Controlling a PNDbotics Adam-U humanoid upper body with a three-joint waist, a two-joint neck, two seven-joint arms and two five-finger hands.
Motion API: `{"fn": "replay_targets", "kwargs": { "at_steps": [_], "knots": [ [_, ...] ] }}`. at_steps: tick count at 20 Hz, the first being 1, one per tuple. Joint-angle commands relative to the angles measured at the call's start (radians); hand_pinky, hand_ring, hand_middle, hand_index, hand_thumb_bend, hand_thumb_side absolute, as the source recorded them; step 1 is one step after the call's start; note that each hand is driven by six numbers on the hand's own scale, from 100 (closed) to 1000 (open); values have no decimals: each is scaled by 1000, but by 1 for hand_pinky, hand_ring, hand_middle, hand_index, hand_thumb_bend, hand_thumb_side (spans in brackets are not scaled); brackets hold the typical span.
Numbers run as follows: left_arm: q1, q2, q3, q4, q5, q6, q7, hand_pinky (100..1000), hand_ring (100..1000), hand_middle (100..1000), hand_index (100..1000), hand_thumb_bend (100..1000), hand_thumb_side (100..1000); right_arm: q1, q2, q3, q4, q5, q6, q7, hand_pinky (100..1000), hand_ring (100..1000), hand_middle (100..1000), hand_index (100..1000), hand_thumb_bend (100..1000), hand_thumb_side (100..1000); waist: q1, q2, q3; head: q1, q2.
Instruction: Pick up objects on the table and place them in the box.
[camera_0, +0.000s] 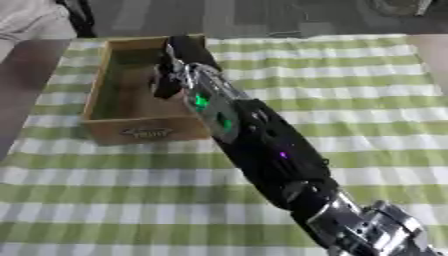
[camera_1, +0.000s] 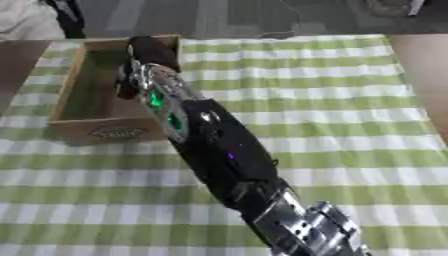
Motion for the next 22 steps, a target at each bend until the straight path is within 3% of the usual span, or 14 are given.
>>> {"fn": "replay_targets", "kwargs": {
  "at_steps": [1,2,6,7,8,9,13,14,16,17,18,19,22],
  "knots": [
    [-11,18,4,-17,5,1,0,552,457,542,844,100,861,-27,5,-8,-17,40,-17,23,741,849,700,827,608,251,5,-17,2,-1,-6],
    [-11,18,4,-17,5,2,0,552,457,541,844,100,861,-28,5,-10,-25,46,-19,27,753,864,722,849,634,289,4,-17,2,-1,-5],
    [-11,18,4,-18,5,3,1,552,457,541,844,100,861,-29,4,-13,-45,58,-20,42,753,864,722,849,634,289,4,-18,2,-1,-5],
    [-11,18,4,-18,5,3,1,553,456,541,844,100,862,-29,4,-13,-47,60,-19,43,783,896,772,908,462,556,4,-18,2,-1,-5],
    [-11,18,4,-18,5,4,1,553,456,541,844,100,862,-37,0,-19,-58,63,-22,39,787,901,772,916,698,359,5,-19,1,0,-4],
    [-10,18,4,-18,5,4,1,553,456,541,844,100,862,-41,-4,-24,-76,65,-24,33,787,901,773,919,699,361,5,-20,1,0,-3],
    [-8,20,4,-17,5,3,2,554,457,541,843,100,860,-46,-25,-28,-156,71,-20,32,796,910,785,946,725,450,6,-24,-2,1,-1],
    [-8,20,4,-17,5,2,3,554,457,541,843,100,861,-49,-31,-30,-177,72,-20,27,799,912,788,955,739,533,7,-25,-3,1,0],
    [-7,20,4,-17,6,1,4,554,457,541,843,100,861,-51,-45,-33,-223,68,-20,14,802,915,787,958,744,612,9,-26,-5,2,2],
    [-6,21,4,-17,6,1,5,554,457,541,843,100,861,-53,-54,-36,-246,61,-19,6,803,917,787,961,728,691,11,-27,-7,3,3],
    [-5,21,4,-17,6,0,6,554,457,541,843,100,861,-55,-63,-42,-269,51,-16,-6,804,918,785,964,671,867,12,-28,-8,4,5],
    [-4,21,5,-16,6,-1,7,555,457,541,843,100,860,-56,-74,-50,-292,39,-10,-19,803,917,783,964,628,978,13,-29,-10,4,6],
    [0,21,6,-15,6,-3,11,555,457,542,843,100,860,-54,-105,-69,-367,-2,20,-64,803,917,779,966,460,1000,18,-32,-15,6,8]
  ]
}}
